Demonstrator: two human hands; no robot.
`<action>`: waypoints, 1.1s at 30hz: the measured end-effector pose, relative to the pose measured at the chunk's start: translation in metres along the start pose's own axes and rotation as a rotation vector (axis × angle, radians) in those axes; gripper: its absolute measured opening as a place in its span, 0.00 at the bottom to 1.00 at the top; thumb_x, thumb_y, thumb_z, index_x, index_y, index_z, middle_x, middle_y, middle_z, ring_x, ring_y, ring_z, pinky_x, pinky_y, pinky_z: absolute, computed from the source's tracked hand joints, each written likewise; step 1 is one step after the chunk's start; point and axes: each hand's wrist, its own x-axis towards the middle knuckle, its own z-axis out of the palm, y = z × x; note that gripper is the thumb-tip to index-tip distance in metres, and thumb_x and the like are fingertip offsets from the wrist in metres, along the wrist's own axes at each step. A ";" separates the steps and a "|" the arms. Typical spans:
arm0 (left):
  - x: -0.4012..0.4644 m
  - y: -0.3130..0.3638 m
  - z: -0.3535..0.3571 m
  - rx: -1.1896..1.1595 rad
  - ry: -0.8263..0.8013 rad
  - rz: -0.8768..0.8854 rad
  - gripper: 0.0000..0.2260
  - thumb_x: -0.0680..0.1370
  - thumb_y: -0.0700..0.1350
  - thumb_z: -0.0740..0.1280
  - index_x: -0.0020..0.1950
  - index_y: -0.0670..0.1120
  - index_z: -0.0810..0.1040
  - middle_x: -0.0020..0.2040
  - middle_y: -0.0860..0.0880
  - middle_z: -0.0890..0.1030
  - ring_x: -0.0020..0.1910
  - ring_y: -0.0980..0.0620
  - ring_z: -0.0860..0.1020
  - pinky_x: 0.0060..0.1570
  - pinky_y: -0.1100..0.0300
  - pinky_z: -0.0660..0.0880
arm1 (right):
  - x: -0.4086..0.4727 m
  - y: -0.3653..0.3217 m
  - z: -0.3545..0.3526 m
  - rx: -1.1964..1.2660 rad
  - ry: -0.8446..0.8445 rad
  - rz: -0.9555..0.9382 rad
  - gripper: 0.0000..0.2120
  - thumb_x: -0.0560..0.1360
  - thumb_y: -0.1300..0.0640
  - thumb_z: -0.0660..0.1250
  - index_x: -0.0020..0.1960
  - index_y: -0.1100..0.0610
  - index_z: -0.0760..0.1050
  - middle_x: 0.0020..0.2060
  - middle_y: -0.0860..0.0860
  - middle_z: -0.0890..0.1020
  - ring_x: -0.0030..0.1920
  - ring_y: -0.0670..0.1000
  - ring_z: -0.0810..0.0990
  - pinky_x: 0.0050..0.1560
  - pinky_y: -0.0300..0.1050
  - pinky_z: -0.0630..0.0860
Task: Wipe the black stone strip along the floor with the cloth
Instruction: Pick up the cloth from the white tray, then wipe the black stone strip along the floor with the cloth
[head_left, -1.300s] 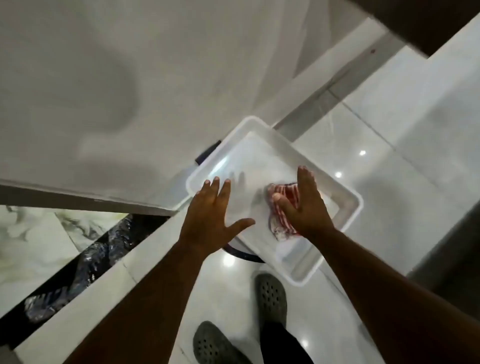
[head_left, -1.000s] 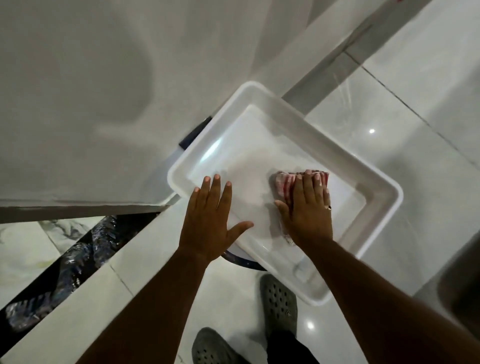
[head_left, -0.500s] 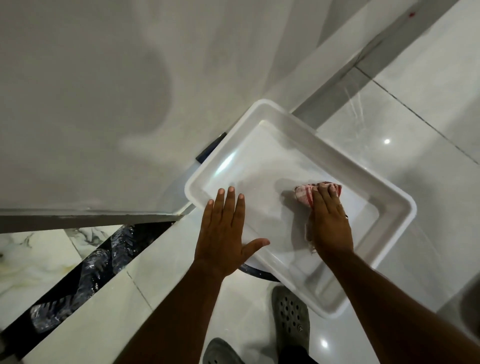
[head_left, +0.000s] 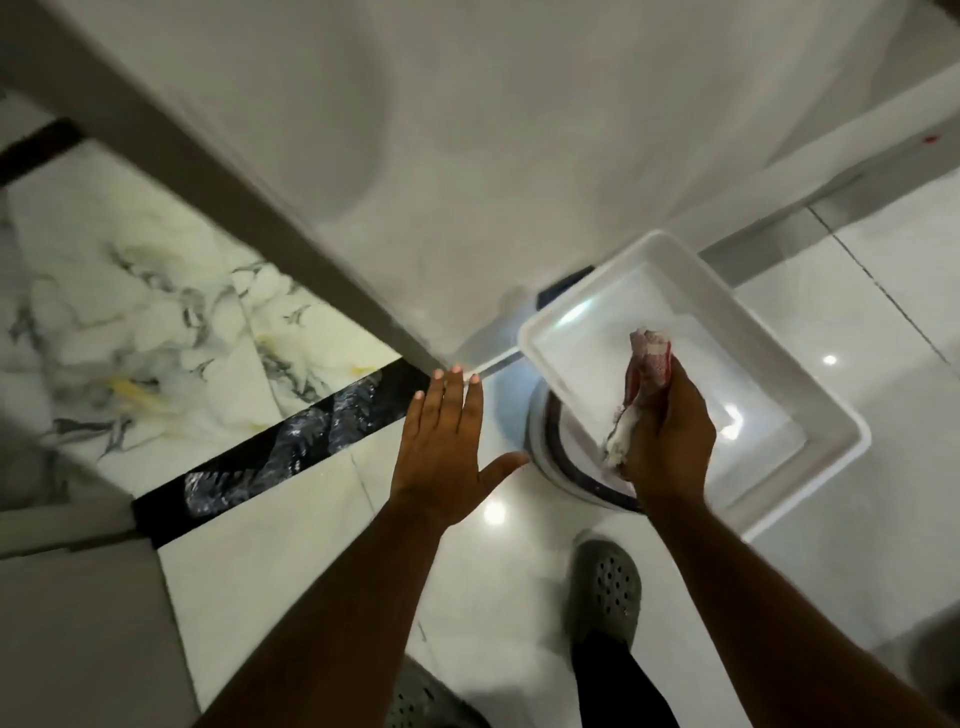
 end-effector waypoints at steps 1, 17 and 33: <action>-0.011 -0.019 -0.001 -0.013 0.024 -0.023 0.49 0.70 0.78 0.37 0.80 0.45 0.39 0.83 0.42 0.43 0.81 0.42 0.40 0.79 0.47 0.40 | -0.013 -0.011 0.016 -0.012 -0.003 -0.041 0.14 0.85 0.46 0.55 0.65 0.46 0.74 0.44 0.50 0.85 0.36 0.47 0.84 0.39 0.45 0.84; -0.142 -0.312 0.072 -0.133 0.098 -0.369 0.49 0.72 0.76 0.38 0.81 0.41 0.46 0.82 0.40 0.46 0.81 0.41 0.42 0.78 0.45 0.41 | -0.124 -0.051 0.297 -0.127 -0.328 0.009 0.12 0.84 0.43 0.59 0.61 0.45 0.78 0.37 0.46 0.84 0.30 0.38 0.80 0.30 0.29 0.74; -0.020 -0.436 0.356 -0.248 -0.023 -0.505 0.49 0.72 0.75 0.45 0.80 0.39 0.54 0.81 0.37 0.52 0.80 0.37 0.51 0.77 0.40 0.54 | 0.051 0.228 0.535 -0.999 -0.488 -0.454 0.26 0.81 0.62 0.66 0.77 0.60 0.64 0.69 0.62 0.74 0.65 0.65 0.75 0.56 0.61 0.78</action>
